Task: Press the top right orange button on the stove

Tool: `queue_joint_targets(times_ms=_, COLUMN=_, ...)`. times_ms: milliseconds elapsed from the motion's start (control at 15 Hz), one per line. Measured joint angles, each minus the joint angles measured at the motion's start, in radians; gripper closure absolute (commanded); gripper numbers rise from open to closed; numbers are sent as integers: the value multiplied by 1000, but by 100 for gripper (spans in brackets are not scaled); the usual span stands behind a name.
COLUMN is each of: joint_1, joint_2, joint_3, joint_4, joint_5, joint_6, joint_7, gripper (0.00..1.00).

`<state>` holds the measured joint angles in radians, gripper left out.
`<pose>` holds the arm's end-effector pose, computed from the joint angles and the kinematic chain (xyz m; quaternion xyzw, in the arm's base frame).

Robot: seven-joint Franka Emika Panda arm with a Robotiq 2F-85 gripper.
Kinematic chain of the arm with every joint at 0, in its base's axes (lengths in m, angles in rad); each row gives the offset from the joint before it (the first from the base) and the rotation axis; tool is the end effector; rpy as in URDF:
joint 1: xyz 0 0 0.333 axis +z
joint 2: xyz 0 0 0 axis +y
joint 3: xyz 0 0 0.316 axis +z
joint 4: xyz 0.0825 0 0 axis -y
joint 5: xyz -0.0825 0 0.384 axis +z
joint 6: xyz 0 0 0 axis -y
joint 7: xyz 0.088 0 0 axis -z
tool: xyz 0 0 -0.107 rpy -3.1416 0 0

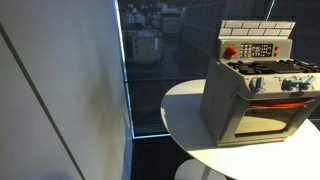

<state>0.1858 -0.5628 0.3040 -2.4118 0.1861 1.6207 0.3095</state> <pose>0.3047 0.1936 0.4832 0.9916 0.0413 -0.1179 0.0338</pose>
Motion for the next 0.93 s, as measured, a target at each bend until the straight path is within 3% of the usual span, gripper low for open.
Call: queue_joint_targets(times_ms=933, joint_1=-37, joint_2=0, joint_3=-32, joint_4=35, joint_5=-21, joint_6=0, joint_7=0, gripper=0)
